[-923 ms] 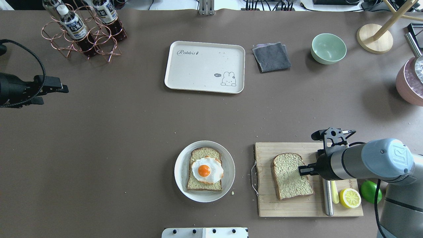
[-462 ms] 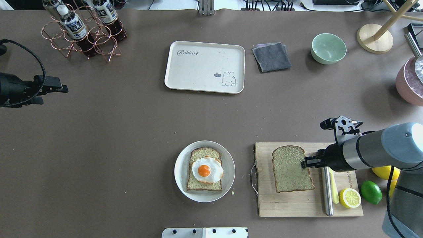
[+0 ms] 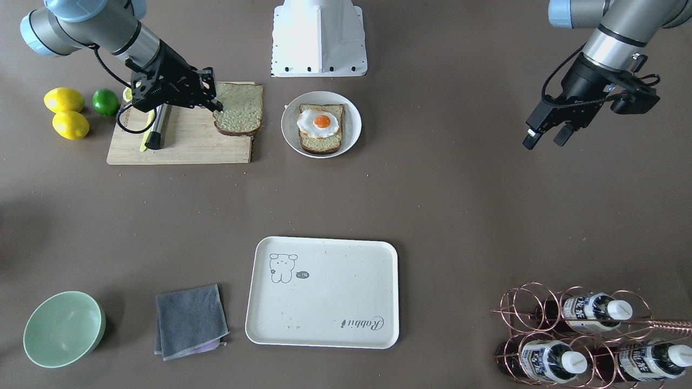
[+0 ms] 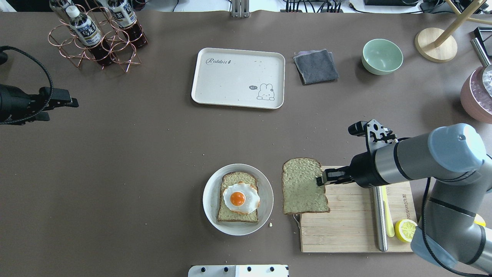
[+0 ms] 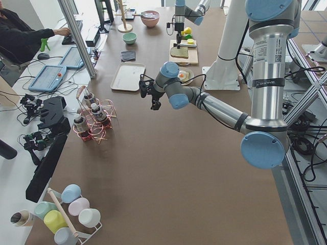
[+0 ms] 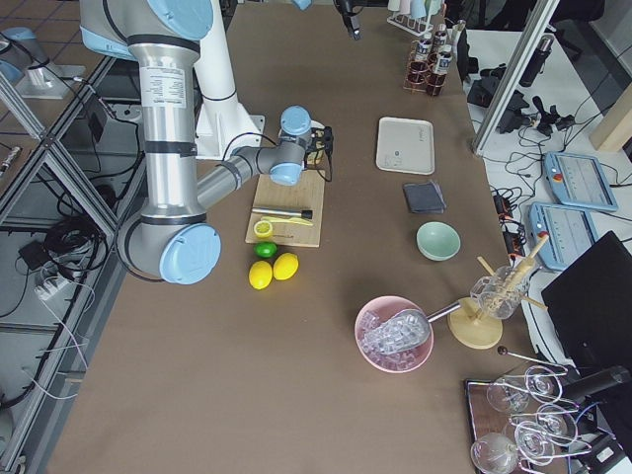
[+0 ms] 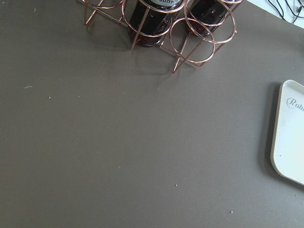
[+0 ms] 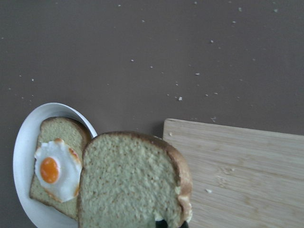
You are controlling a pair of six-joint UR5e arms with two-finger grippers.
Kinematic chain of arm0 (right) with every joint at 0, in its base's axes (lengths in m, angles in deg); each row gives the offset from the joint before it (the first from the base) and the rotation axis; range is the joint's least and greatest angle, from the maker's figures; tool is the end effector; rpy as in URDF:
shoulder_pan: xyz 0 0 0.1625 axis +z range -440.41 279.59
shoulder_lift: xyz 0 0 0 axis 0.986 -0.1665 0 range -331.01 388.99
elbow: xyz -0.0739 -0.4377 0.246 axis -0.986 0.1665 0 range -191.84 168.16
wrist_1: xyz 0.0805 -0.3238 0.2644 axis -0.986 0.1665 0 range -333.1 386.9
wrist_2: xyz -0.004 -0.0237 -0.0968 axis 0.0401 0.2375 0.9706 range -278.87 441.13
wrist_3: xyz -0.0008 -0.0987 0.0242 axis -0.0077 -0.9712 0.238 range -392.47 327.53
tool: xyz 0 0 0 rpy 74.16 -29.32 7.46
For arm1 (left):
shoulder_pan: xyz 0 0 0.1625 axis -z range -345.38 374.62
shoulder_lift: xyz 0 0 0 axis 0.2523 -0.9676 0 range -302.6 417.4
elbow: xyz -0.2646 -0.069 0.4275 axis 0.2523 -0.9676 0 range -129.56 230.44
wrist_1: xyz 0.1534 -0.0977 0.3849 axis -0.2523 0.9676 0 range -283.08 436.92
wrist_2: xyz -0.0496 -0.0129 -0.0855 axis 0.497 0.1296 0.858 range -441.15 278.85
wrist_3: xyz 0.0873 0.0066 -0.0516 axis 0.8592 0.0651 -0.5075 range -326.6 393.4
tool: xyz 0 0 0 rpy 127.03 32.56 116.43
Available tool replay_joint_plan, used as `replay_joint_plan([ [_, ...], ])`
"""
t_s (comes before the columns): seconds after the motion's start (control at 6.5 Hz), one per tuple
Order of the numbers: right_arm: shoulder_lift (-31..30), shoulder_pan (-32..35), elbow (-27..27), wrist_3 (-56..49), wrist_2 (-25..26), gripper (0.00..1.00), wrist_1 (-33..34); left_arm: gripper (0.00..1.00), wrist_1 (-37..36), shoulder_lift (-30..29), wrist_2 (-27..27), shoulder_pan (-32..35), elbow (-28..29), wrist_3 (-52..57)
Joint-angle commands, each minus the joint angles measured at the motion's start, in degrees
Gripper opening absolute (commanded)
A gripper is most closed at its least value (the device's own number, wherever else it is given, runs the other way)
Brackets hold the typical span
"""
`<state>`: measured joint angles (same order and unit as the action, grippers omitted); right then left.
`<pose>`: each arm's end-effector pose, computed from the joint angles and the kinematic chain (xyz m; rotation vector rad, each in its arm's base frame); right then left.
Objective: Make sandwich and place on tray
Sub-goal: 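Lift the bread slice and lay it over the egg on the plate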
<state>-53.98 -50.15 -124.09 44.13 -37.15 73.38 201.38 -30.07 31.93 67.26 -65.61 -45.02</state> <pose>-0.4146 -0.3405 0.3997 0.0676 -1.3057 -0.0622 0.2173 -0.4385 0.4732 0.2205 1.0480 -0.4441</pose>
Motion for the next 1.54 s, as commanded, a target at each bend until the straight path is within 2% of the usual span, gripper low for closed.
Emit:
replay_joint_plan([
  [0.0,8.9,-5.4,3.8,5.7,4.9,0.0,0.1,0.97,0.0,0.1,-1.1,-0.1,0.4,-0.1],
  [0.15,12.0,-8.6,6.0,5.7,9.0,0.0,0.4,0.97,0.0,0.1,-1.1,-0.1,0.4,-0.1],
  [0.46,15.1,-10.6,11.4,5.0,12.4,0.0,0.4,0.97,0.1,0.0,-1.1,-0.1,1.2,-0.1],
  [0.77,17.1,-10.8,15.6,4.9,13.4,0.0,-0.2,0.97,0.1,-0.1,-1.1,-0.1,1.4,-0.1],
  [0.92,17.2,-11.1,15.7,4.9,13.8,0.0,0.4,0.97,0.1,-0.1,-1.1,-0.1,1.4,-0.1],
  [1.08,17.2,-11.0,15.8,4.8,13.8,0.43,0.5,0.97,0.1,0.0,-1.2,-0.1,1.4,-0.1],
  [1.23,17.1,-10.8,15.6,5.0,14.3,0.98,0.5,0.97,0.1,-0.1,-1.2,-0.1,1.4,-0.1],
  [1.38,17.2,-10.0,15.2,5.2,14.1,0.99,0.5,0.97,0.1,-0.2,-1.1,-0.1,1.4,-0.1],
])
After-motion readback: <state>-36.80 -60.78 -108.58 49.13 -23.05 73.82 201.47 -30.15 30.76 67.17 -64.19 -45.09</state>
